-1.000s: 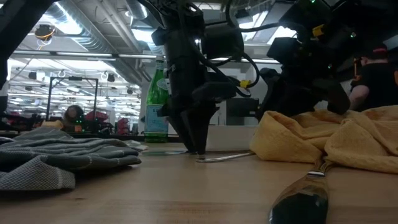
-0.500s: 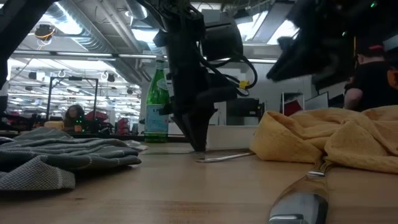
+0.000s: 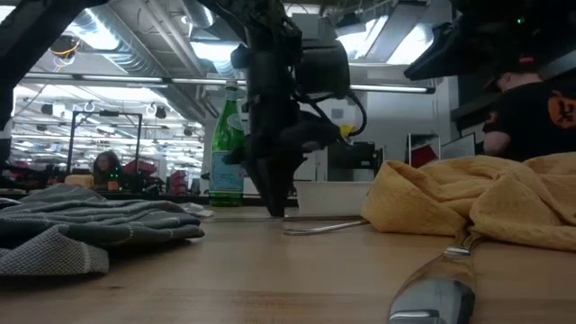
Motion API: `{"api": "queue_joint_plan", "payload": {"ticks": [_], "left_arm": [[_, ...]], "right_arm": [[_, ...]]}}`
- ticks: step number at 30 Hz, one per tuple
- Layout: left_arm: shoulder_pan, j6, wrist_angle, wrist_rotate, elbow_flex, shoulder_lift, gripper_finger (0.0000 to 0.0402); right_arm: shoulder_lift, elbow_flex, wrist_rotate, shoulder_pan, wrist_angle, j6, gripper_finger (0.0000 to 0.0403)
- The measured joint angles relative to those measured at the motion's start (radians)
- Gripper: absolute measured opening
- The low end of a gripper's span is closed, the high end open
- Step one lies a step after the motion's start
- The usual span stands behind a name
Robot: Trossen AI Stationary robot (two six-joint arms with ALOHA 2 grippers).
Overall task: Sort silverware
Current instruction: Put the silver knife into the cutlery tray
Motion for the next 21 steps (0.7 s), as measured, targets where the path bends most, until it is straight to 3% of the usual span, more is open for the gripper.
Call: {"api": "queue_joint_plan", "payload": {"ticks": [8, 14, 21], "left_arm": [[0.011, 0.015, -0.032, 0.001, 0.078, 0.0, 0.0004], [0.017, 0.033, -0.154, 0.003, 0.114, -0.007, 0.0002], [0.051, 0.192, -0.244, 0.001, 0.082, -0.168, 0.0001]], "right_arm": [[-0.028, 0.0, 0.041, 0.0, 0.007, -0.002, 0.0115], [-0.106, 0.0, 0.042, -0.013, -0.002, 0.009, 0.0115], [-0.265, 0.0, 0.035, -0.131, -0.178, 0.126, 0.0115]]}}
